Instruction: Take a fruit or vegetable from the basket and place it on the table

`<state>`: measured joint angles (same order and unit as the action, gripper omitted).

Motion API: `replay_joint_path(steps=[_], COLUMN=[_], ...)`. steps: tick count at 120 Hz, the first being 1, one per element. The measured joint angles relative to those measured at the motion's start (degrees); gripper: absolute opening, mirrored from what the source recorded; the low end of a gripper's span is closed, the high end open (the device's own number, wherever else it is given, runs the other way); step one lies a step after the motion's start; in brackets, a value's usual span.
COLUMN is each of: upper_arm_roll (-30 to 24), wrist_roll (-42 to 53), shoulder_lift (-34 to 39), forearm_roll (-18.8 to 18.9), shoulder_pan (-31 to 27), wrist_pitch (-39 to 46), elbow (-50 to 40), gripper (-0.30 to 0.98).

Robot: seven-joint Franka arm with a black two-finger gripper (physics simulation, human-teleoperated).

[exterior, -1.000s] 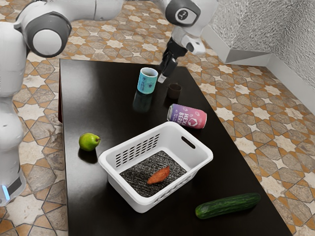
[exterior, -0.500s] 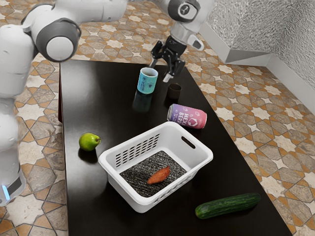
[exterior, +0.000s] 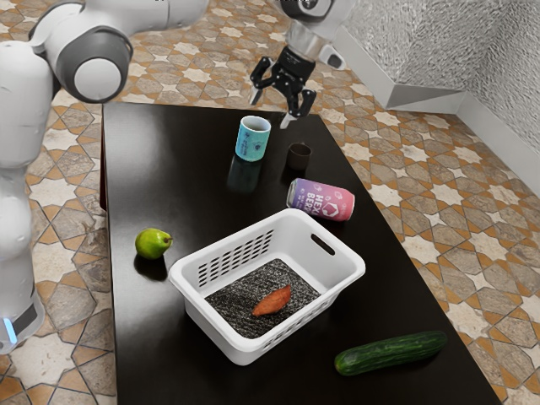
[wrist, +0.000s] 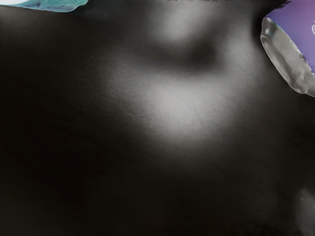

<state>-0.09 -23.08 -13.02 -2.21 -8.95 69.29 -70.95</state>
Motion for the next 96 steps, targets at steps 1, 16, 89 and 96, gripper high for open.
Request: replay_joint_path(steps=[1,16,89,96], upper_arm_roll=[-0.03,-0.36,-25.88,-29.38], wrist_roll=[-0.11,-1.50,-4.22,-4.41], shoulder_lift=[0.22,12.38,33.89,33.79], forearm_roll=[-0.31,-4.22,-15.18,-15.68], shoulder_pan=[0.70,10.23,-3.15,-5.57], wrist_pitch=[0.30,4.94,25.07,26.47], elbow=[0.00,-9.42,-45.64,-45.94], gripper=[0.69,0.69,0.69,0.69])
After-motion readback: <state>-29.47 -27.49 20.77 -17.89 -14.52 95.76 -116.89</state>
